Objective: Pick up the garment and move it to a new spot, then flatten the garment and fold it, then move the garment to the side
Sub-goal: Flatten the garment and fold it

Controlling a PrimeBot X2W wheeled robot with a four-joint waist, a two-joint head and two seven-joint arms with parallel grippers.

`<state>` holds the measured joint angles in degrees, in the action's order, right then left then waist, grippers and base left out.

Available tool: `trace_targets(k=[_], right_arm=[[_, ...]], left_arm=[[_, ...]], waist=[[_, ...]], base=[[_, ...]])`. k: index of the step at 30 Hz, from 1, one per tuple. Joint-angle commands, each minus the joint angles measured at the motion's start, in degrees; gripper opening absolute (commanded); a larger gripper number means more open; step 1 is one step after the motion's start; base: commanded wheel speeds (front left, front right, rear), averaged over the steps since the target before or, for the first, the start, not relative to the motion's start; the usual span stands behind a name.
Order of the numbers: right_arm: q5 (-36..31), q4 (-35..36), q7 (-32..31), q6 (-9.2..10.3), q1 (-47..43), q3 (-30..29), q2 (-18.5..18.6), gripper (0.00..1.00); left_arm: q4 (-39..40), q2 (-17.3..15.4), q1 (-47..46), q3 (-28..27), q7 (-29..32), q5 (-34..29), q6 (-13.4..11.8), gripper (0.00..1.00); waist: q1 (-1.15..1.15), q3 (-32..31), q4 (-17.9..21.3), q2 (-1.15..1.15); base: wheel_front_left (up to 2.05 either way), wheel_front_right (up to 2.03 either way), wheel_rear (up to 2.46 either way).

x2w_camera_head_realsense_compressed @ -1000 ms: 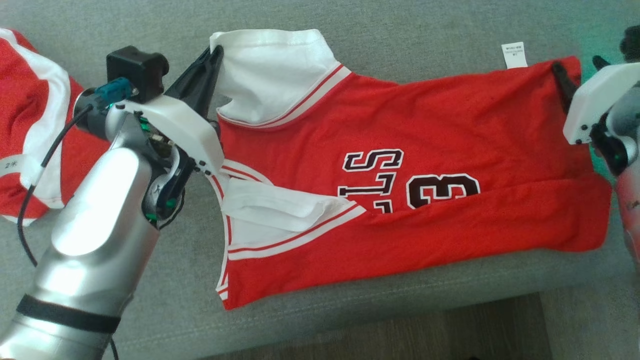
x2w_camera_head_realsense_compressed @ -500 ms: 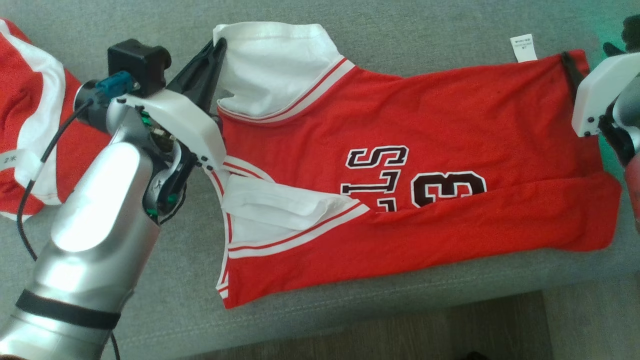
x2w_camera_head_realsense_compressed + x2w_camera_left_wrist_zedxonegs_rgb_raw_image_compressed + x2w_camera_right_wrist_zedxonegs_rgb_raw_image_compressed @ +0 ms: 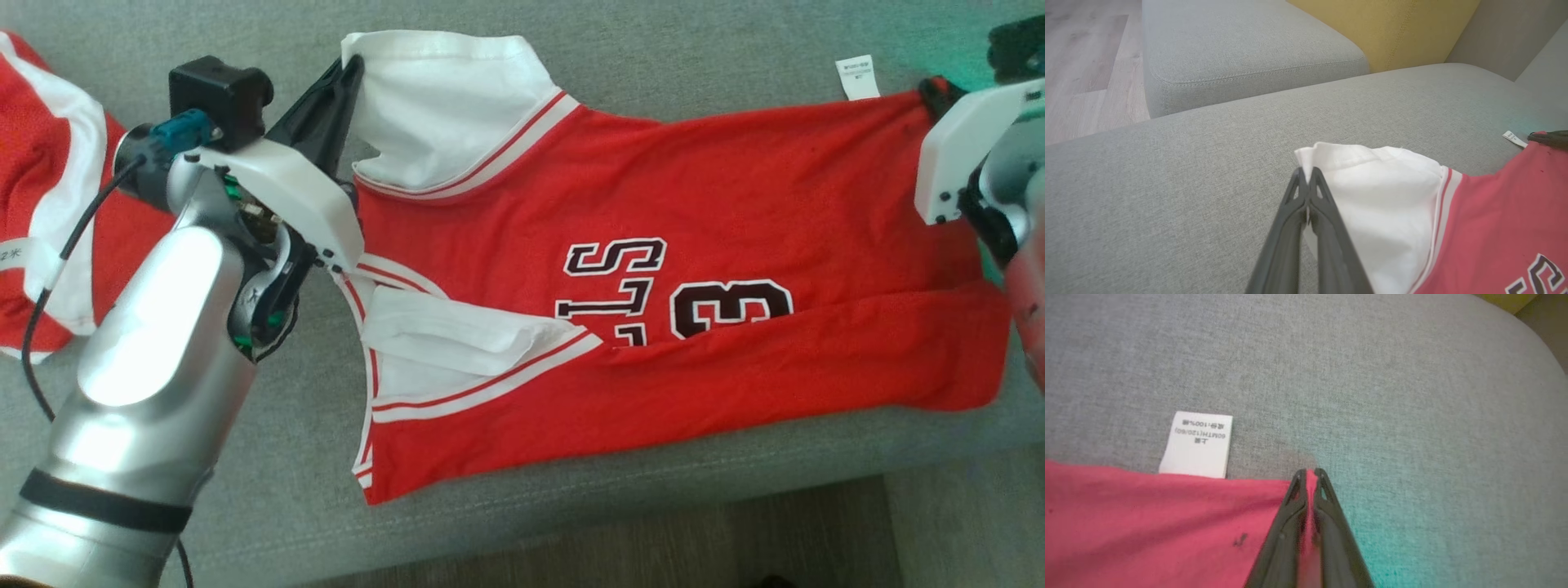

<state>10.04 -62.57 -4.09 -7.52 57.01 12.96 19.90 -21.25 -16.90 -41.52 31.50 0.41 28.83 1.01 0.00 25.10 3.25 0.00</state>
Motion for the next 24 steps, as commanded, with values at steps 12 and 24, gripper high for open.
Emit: trace_targets(k=[12,24], right_arm=[[0.5,2.6,11.4,0.03,-4.7,3.3,1.0,0.00],[3.6,10.0,17.9,0.03,-13.5,0.7,2.4,0.00]], left_arm=[[1.8,-2.6,0.8,-2.2,-1.5,1.4,-1.3,0.00],[6.7,-5.3,10.4,-2.6,-3.0,3.3,-2.8,0.00]], waist=[[0.00,-4.1,1.2,0.00],[0.00,-9.9,1.6,0.00]], base=[[0.00,0.00,0.00],[0.00,0.00,0.00]])
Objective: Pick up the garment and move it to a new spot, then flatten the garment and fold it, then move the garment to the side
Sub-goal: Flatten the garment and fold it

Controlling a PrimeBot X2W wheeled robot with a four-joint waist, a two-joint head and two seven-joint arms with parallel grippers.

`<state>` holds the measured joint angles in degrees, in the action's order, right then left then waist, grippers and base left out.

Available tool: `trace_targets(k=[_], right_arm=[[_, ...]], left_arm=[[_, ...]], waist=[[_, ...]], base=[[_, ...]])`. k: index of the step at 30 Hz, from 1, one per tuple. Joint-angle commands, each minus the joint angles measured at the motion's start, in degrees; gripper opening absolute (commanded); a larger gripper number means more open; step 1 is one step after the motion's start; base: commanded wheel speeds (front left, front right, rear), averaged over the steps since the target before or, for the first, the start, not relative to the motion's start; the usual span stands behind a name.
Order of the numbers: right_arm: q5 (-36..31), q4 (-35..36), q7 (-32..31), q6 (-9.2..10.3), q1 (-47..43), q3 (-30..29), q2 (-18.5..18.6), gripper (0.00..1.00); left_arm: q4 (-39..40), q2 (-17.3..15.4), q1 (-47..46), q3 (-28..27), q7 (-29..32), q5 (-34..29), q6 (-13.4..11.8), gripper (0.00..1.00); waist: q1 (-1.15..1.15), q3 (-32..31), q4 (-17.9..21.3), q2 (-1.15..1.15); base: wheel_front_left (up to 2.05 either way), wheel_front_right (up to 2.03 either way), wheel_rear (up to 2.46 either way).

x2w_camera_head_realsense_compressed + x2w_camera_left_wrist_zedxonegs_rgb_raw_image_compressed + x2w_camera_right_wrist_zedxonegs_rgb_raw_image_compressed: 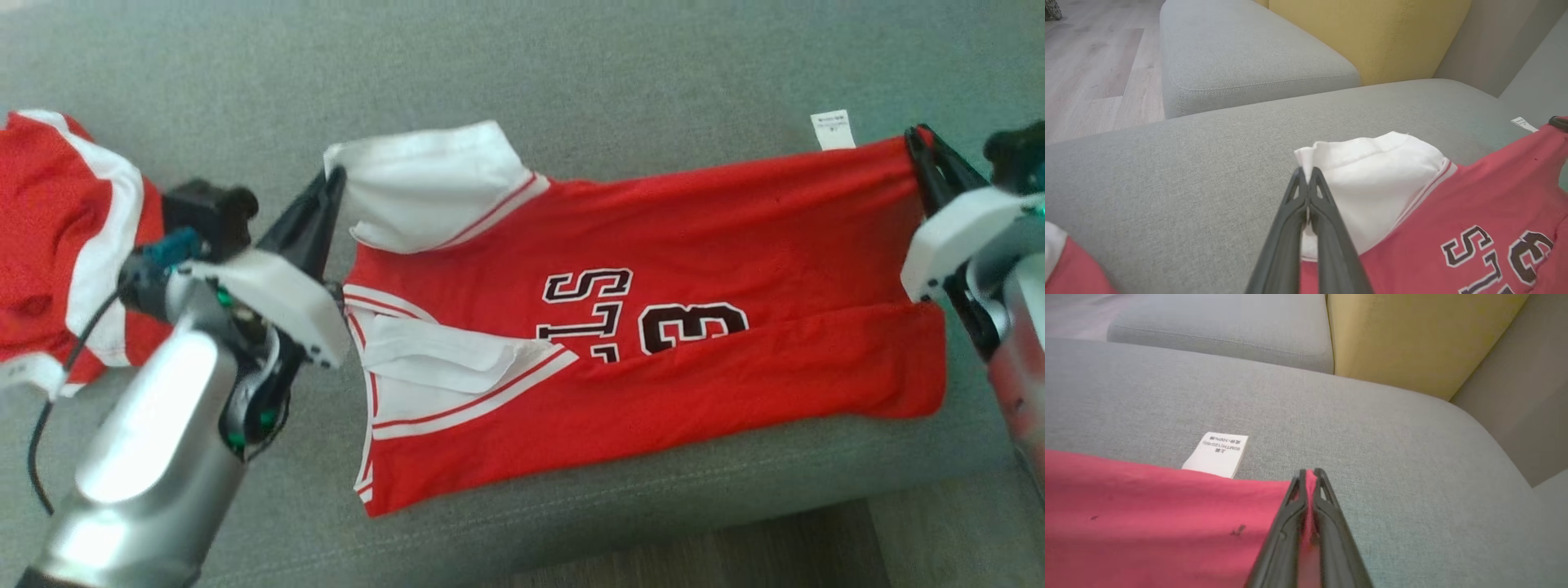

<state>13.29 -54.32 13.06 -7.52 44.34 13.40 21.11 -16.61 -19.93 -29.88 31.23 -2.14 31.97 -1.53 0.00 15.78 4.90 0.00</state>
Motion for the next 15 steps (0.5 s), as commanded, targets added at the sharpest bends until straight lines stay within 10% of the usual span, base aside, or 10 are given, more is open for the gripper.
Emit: trace_targets(k=[1,15], right_arm=[[0.5,2.5,0.8,0.03,-1.6,0.1,1.5,0.00],[2.2,14.9,-2.2,0.03,-12.5,-2.1,4.5,0.00]], left_arm=[[2.7,-2.5,-0.5,-2.3,-0.5,0.3,-0.4,0.00],[14.5,-9.7,12.0,-1.3,4.5,2.4,-1.2,0.00]], waist=[[0.00,-0.9,-0.1,0.00],[0.00,-3.8,-0.5,0.00]], base=[[0.00,0.00,0.00],[0.00,0.00,0.00]])
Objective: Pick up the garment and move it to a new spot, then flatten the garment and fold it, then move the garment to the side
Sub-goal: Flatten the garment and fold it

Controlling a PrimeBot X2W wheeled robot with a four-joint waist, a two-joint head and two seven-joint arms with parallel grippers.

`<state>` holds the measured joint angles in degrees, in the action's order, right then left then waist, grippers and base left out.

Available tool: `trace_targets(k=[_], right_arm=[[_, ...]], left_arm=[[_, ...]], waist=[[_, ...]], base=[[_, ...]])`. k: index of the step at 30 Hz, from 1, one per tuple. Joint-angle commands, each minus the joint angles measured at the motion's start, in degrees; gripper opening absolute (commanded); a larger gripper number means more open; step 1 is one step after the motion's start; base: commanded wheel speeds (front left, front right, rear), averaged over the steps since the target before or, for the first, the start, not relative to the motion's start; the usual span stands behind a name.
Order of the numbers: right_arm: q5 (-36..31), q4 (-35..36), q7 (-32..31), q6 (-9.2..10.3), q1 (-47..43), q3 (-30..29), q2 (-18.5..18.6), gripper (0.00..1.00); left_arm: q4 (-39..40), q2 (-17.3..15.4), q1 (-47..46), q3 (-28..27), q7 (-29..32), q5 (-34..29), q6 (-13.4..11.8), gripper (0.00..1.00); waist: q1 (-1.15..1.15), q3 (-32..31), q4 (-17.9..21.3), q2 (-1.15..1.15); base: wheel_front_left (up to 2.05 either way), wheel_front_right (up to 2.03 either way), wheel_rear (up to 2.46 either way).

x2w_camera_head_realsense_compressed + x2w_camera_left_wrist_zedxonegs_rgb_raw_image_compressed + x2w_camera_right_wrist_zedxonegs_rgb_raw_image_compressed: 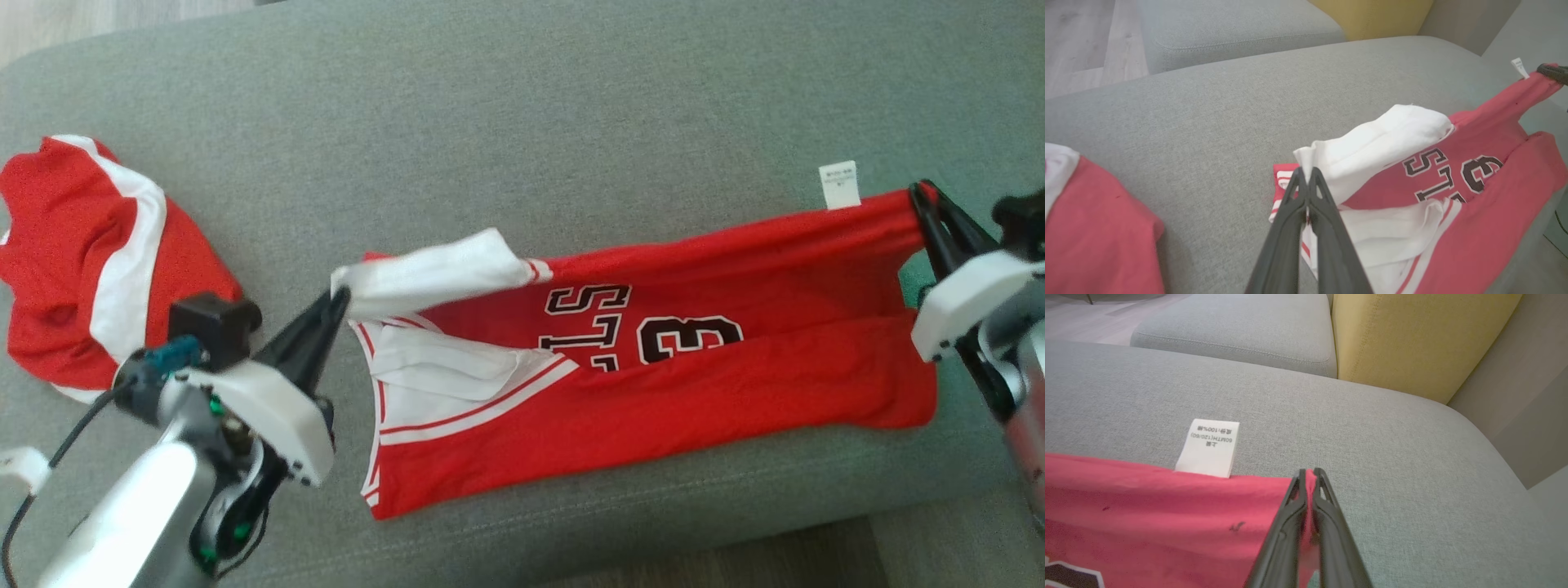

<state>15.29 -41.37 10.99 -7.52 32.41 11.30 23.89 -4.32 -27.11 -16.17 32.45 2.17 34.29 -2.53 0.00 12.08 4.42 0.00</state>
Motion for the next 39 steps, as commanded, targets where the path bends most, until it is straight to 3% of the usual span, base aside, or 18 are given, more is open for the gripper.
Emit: trace_targets(k=[1,13,18,26,27,28,29,30,31,32,39], right_arm=[[0.0,2.8,-0.3,0.03,-1.3,-0.3,2.0,0.00],[-3.1,11.2,-5.6,0.03,-9.9,-2.2,4.1,0.00],[-3.3,14.8,-8.9,0.03,-12.5,-3.1,4.0,0.00],[-3.3,18.8,-13.9,0.03,-16.3,-4.4,4.3,0.00],[-3.3,19.0,-14.6,0.03,-16.7,-5.0,4.3,0.07],[-3.5,19.3,-15.3,0.03,-17.1,-5.5,4.2,0.66],[-3.3,19.4,-16.1,0.03,-17.4,-6.3,3.9,1.00],[-3.4,19.6,-16.6,0.03,-17.7,-7.2,3.6,1.00],[-3.7,19.9,-17.1,0.03,-17.9,-7.9,3.4,1.00],[-3.9,20.3,-17.6,0.03,-18.1,-8.9,3.1,1.00],[-5.9,26.3,-15.7,0.03,-17.8,-14.6,-1.0,1.00]], left_arm=[[3.1,-3.2,-1.0,-2.4,0.7,0.1,-0.1,0.00],[9.9,-7.1,4.2,2.1,5.8,-0.6,1.4,0.00],[10.7,-8.7,4.8,4.6,7.1,-2.1,3.2,0.00],[10.6,-9.8,6.1,5.7,7.6,-2.2,3.6,0.00],[10.5,-9.9,6.2,5.9,7.7,-2.2,3.7,0.00],[10.5,-9.9,6.4,6.2,7.9,-2.3,3.8,0.00],[10.3,-9.8,6.6,6.5,8.2,-2.1,4.0,0.00],[10.1,-9.8,6.9,6.8,8.7,-1.8,3.9,0.11],[10.1,-9.9,7.0,7.1,9.0,-1.8,4.0,0.48],[10.0,-9.9,7.2,6.9,9.0,-1.7,3.7,1.00],[10.0,-8.7,6.4,3.1,5.7,-1.0,-0.2,1.00]], waist=[[0.00,-0.3,-0.1,0.00],[0.00,-1.2,-0.2,0.00],[0.00,-1.1,0.3,0.00],[0.00,-1.7,0.7,0.00],[0.00,-1.8,0.8,0.00],[0.00,-1.9,0.7,0.00],[0.00,-2.1,0.7,0.00],[0.00,-2.2,0.7,0.00],[0.00,-2.3,0.7,0.00],[0.00,-2.4,0.6,0.00],[0.00,-3.3,0.5,0.00]], base=[[0.00,0.00,0.00],[0.00,0.00,0.00],[0.00,0.00,0.00],[0.00,0.00,0.00],[0.00,0.00,0.00],[0.00,0.00,0.00],[0.00,0.00,0.00],[0.00,0.00,0.00],[0.00,0.00,0.00],[0.00,0.00,0.00],[0.00,0.00,0.00]])
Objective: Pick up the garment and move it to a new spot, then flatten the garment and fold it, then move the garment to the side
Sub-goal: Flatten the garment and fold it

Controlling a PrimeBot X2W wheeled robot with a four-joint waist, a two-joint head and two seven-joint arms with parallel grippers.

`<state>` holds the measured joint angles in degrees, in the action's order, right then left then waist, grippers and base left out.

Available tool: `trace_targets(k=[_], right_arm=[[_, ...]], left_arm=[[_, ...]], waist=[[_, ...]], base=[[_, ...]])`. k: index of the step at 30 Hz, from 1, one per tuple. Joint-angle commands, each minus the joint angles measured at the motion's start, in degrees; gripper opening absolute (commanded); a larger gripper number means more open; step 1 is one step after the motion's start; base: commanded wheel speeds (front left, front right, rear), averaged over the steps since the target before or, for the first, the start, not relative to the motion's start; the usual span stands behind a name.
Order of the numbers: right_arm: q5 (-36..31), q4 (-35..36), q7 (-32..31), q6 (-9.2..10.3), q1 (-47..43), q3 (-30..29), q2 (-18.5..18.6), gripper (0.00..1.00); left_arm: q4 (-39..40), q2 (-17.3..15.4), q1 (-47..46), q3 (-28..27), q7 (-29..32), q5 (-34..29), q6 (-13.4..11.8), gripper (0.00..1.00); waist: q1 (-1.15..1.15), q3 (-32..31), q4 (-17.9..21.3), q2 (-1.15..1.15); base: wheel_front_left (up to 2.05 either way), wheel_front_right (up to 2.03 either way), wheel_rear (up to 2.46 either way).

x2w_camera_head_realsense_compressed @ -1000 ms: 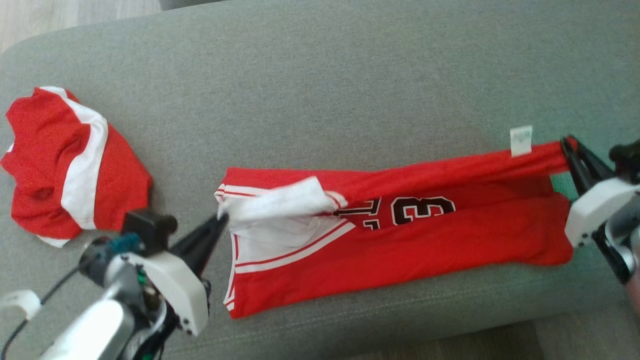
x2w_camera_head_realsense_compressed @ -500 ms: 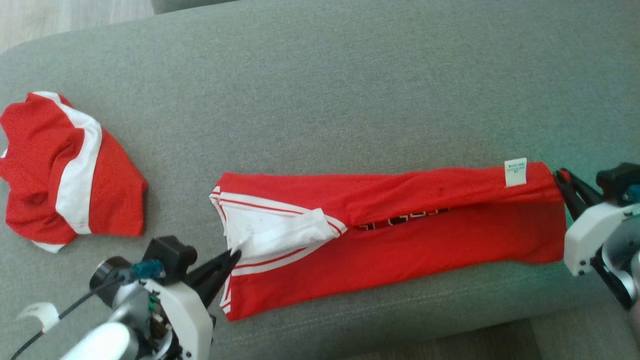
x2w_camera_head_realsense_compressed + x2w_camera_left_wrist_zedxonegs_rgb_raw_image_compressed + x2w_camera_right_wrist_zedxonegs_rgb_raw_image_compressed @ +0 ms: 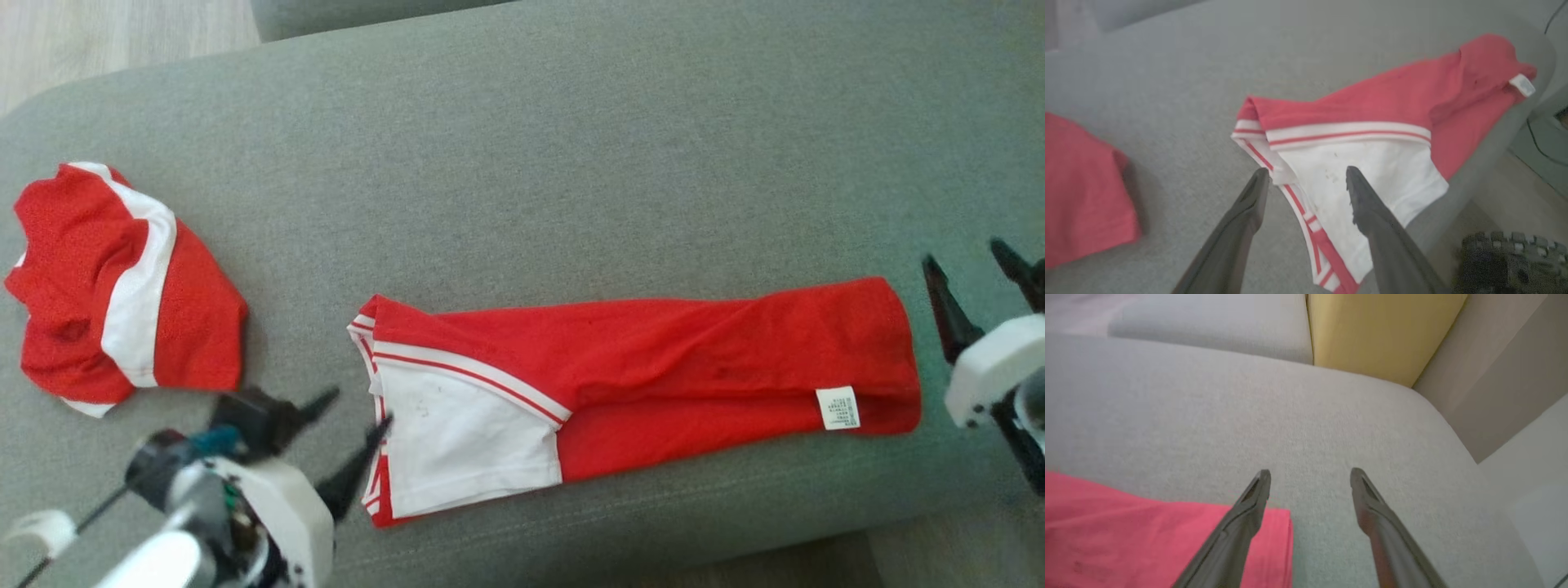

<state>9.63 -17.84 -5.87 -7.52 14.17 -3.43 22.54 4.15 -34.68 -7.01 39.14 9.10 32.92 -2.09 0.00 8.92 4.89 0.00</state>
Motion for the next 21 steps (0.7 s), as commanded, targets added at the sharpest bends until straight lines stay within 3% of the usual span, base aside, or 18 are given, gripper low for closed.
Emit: trace_targets(k=[1,7,12,13,17,21], right_arm=[[-0.3,4.1,2.2,0.03,0.7,-0.3,-0.7,1.00],[0.0,11.8,9.8,0.03,0.9,-1.1,-8.2,1.00],[0.1,15.8,16.0,0.03,-0.7,0.4,-13.7,1.00],[0.1,15.8,16.0,0.03,-0.7,0.4,-13.7,1.00],[-0.7,16.3,18.8,0.03,-3.2,0.5,-16.2,1.00],[-1.2,15.6,20.2,0.03,-6.3,-0.6,-18.3,1.00]], left_arm=[[1.6,-0.5,-3.0,-4.6,-2.4,0.7,-1.5,1.00],[1.3,6.5,-4.5,-12.1,-13.3,3.7,-7.4,1.00],[-1.5,12.9,-3.9,-17.0,-22.4,5.3,-10.1,1.00],[-1.5,12.9,-3.9,-17.0,-22.4,5.3,-10.1,1.00],[-4.0,18.2,-2.3,-19.7,-24.0,2.7,-10.6,1.00],[-4.9,23.5,1.1,-24.1,-24.1,-3.4,-8.8,1.00]], waist=[[0.00,-0.3,0.0,0.00],[0.00,-1.5,-0.1,0.00],[0.00,-2.5,0.1,0.00],[0.00,-2.5,0.1,0.00],[0.00,-3.3,-0.1,0.00],[0.00,-4.2,-0.1,0.00]], base=[[0.00,0.00,0.00],[0.00,0.00,0.00],[0.00,0.00,0.00],[0.00,0.00,0.00],[0.00,0.00,0.00],[0.00,0.00,0.00]])
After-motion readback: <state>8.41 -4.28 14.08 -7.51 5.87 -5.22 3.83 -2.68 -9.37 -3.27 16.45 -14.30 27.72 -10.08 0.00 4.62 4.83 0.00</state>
